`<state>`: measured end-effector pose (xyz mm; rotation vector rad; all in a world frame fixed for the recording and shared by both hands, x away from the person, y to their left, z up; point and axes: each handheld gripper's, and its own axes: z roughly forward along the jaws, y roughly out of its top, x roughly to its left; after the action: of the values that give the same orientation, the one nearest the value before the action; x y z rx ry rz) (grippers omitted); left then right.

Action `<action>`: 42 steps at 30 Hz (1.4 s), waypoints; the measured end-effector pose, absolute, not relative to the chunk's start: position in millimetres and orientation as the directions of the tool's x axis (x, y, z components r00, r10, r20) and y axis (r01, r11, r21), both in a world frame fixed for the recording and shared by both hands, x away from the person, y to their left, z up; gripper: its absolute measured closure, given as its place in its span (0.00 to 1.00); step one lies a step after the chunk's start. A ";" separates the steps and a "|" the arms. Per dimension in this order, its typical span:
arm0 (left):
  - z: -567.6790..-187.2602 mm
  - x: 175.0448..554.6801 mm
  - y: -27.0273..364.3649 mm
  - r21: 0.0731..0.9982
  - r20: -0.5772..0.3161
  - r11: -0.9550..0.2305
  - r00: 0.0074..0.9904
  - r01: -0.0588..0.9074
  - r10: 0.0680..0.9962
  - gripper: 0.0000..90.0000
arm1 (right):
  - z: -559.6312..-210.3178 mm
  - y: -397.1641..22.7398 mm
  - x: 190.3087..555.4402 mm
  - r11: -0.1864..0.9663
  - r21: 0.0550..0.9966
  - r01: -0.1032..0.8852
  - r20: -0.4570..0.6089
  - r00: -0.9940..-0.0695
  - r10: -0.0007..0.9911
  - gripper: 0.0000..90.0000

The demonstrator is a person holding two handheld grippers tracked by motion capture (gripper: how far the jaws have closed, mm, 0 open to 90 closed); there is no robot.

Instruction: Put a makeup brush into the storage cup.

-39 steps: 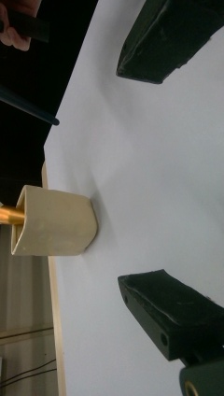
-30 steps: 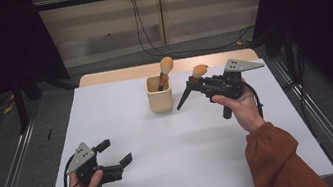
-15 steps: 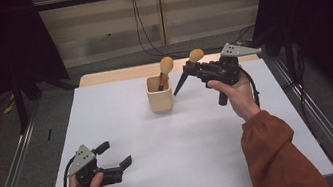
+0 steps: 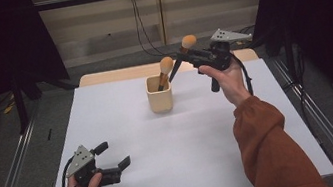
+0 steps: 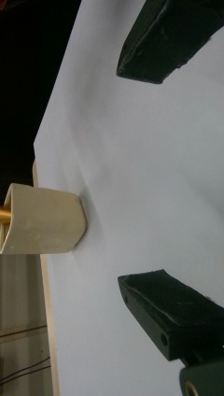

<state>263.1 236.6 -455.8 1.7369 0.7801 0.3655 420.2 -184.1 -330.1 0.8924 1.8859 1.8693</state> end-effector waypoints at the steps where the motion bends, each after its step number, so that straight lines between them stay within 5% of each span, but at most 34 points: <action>1: -455.8 263.3 236.7 0.939 -0.144 -0.141 0.731 0.314 0.667 0.03 | -330.6 -182.4 422.2 -0.059 0.979 0.194 0.186 -0.744 0.642 0.81; 42: -455.9 264.3 237.6 0.940 -0.111 -0.166 0.729 0.297 0.676 0.03 | -382.4 -150.9 439.7 0.040 0.967 0.252 0.163 -0.731 0.663 0.81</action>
<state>264.3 237.6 -455.9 1.7565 0.7710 0.4011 439.7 -150.9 -382.4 0.9279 1.9953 1.7381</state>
